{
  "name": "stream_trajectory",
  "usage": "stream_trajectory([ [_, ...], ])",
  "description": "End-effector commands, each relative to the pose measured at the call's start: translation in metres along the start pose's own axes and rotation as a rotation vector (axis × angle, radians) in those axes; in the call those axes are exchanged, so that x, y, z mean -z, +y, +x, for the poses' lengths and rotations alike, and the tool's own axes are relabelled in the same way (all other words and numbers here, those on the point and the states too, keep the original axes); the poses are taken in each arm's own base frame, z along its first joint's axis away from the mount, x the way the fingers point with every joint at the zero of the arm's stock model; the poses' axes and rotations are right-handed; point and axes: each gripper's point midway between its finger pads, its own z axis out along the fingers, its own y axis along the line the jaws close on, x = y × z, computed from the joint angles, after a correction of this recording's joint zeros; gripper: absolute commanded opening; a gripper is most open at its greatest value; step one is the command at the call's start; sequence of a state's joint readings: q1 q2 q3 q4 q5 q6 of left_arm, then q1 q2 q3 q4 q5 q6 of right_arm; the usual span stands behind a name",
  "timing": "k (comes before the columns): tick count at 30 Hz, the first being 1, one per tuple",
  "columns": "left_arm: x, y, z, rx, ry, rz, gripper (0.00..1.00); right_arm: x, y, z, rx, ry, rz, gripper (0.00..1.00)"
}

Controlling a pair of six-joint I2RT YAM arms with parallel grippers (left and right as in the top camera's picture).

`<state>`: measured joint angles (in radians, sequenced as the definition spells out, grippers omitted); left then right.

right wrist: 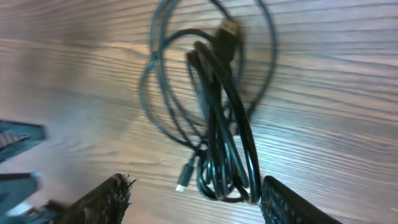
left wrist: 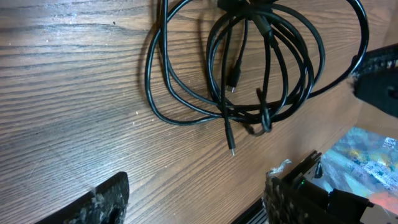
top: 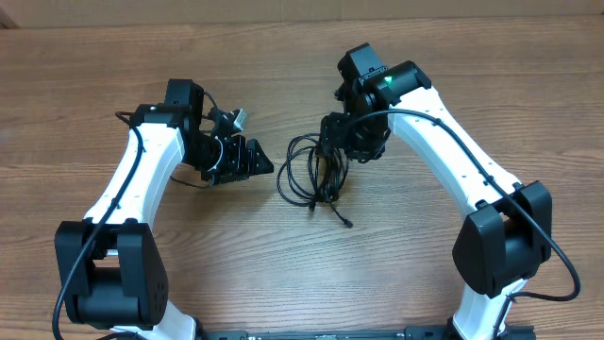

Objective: Untangle cables

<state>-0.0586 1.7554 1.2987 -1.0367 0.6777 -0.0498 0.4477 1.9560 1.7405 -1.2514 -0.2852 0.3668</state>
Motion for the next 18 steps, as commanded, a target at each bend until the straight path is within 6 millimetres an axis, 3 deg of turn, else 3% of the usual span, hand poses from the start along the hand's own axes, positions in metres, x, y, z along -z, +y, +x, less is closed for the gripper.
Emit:
stream_trajectory([
  [1,0.001,-0.005,-0.003,-0.012,-0.008,-0.001,0.69,-0.002,-0.014,0.0,-0.024,-0.019,0.072,0.67],
  [7,-0.003,-0.003,-0.002,-0.004,-0.001,-0.044,0.69,-0.023,-0.049,0.001,-0.136,-0.049,0.205,0.68],
  [18,-0.01,-0.01,-0.002,-0.041,0.0,-0.054,0.68,-0.053,-0.068,0.016,-0.217,-0.016,0.218,0.65],
])
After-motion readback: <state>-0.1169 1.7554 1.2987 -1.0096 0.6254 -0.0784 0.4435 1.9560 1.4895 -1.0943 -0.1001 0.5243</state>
